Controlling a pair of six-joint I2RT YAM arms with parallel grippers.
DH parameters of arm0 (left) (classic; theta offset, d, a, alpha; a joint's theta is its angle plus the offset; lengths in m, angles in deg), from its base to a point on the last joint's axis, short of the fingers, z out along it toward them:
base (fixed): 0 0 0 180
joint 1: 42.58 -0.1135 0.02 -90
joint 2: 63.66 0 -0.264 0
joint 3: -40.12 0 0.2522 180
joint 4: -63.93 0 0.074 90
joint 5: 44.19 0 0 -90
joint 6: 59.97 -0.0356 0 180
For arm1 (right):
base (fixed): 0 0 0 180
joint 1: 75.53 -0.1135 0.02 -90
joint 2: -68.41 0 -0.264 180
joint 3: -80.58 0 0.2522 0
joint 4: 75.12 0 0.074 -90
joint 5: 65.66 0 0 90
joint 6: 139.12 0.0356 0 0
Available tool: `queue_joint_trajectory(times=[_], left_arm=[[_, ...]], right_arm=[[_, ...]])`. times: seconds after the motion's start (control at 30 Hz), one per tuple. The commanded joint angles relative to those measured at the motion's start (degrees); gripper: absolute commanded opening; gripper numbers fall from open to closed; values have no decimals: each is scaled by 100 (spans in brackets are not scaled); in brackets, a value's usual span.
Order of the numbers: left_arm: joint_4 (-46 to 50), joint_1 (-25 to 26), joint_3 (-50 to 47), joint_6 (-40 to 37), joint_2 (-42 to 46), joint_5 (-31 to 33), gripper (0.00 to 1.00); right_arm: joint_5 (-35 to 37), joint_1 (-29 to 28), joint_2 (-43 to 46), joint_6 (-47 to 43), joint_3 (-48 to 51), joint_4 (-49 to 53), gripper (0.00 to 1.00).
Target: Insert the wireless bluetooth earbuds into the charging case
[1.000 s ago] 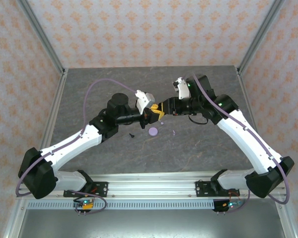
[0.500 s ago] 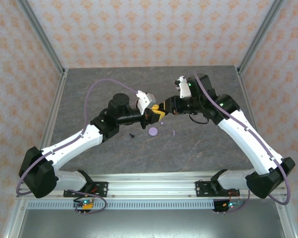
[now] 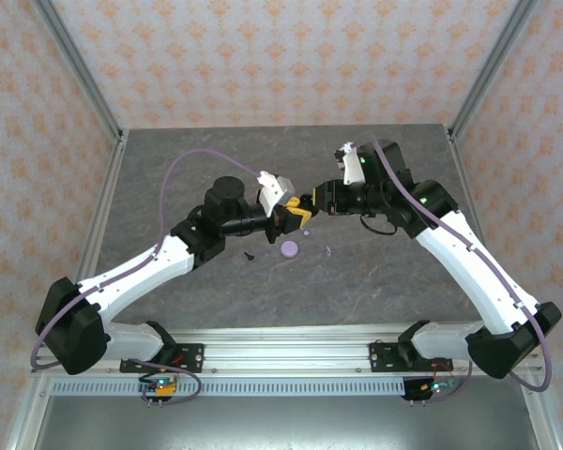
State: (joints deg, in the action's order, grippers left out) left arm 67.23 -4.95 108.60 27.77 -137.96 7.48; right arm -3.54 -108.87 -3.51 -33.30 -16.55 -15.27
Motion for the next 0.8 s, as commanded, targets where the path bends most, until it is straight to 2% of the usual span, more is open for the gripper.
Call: queue_joint_trajectory(times=[0.0,0.77], left_arm=[[-316,78,13,-185,91,137,8],[-586,131,59,-15,-19,314,8]], right_arm=[[-37,1,133,82,7,-115,19],[56,-6,87,194,218,-203,19]])
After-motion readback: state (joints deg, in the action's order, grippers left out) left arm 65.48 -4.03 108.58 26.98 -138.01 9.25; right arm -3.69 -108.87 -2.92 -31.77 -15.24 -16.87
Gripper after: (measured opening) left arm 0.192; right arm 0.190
